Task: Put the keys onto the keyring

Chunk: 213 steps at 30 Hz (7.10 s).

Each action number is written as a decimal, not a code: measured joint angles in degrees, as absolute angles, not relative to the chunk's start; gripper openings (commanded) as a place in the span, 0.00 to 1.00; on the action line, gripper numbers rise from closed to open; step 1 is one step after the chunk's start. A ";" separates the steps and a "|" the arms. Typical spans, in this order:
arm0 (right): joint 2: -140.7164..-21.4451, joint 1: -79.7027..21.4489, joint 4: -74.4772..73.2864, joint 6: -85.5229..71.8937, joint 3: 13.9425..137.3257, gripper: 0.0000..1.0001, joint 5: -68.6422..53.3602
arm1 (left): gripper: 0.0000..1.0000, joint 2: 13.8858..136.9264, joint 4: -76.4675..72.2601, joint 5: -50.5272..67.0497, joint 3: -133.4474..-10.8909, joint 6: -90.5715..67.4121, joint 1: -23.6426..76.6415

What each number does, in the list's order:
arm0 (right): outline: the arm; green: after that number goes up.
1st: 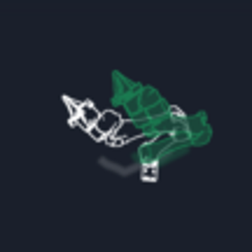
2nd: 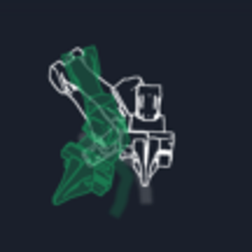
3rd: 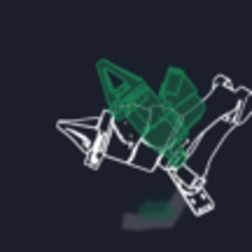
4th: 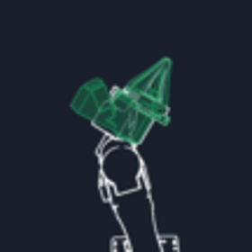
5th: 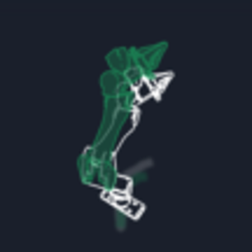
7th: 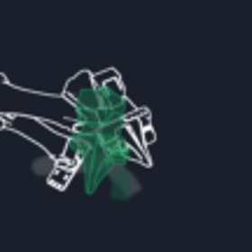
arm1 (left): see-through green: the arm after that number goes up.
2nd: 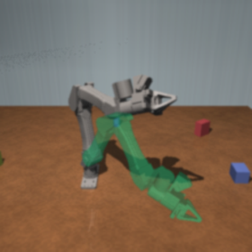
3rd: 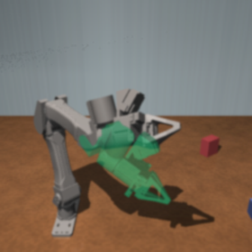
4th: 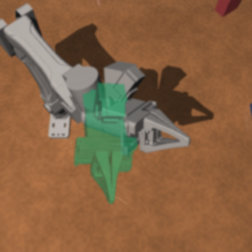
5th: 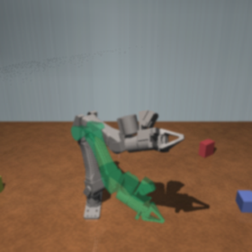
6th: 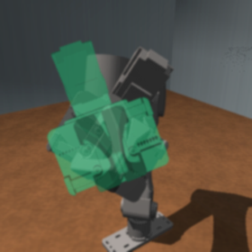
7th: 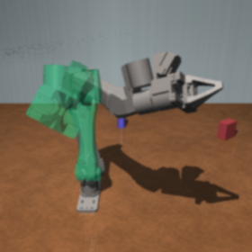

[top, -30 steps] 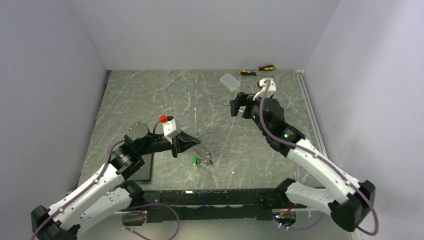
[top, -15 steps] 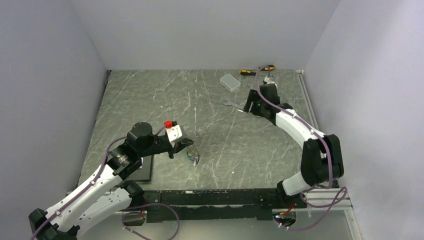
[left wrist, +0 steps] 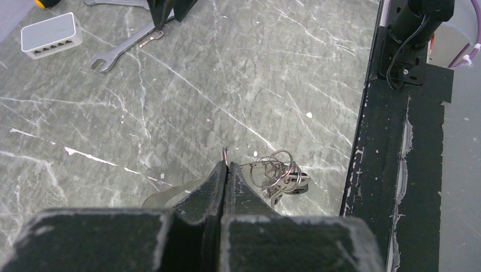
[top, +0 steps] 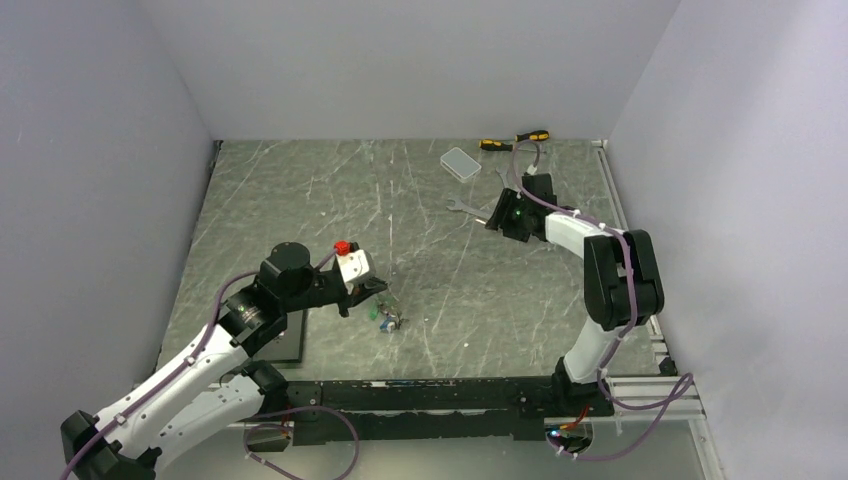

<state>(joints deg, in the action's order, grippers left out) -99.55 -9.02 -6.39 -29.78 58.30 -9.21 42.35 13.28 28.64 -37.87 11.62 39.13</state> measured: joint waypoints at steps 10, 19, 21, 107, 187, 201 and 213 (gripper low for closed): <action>-105.32 -8.60 -6.63 -28.40 61.58 0.46 -7.33 | 0.00 42.87 13.30 29.28 -37.91 11.79 38.30; -108.44 -8.60 -7.14 -26.57 65.10 0.35 -4.08 | 0.00 42.87 13.30 29.76 -37.95 11.77 38.09; -108.49 -8.60 -7.35 -26.33 65.12 0.35 -3.44 | 0.00 42.87 13.30 29.89 -37.95 11.79 38.06; -114.54 -17.37 -21.74 -14.41 77.21 0.10 5.26 | 0.00 44.49 14.50 30.28 -38.33 11.97 37.19; -50.76 -51.79 -27.18 -2.83 54.65 0.00 0.69 | 0.00 74.22 11.73 47.86 -59.16 12.29 38.96; -53.01 -54.46 -28.60 -3.20 54.63 0.00 3.11 | 0.00 75.05 10.09 47.29 -58.17 9.23 39.70; -54.92 -54.59 -28.60 -2.31 54.63 0.00 5.34 | 0.00 75.00 8.29 47.42 -56.18 5.10 39.75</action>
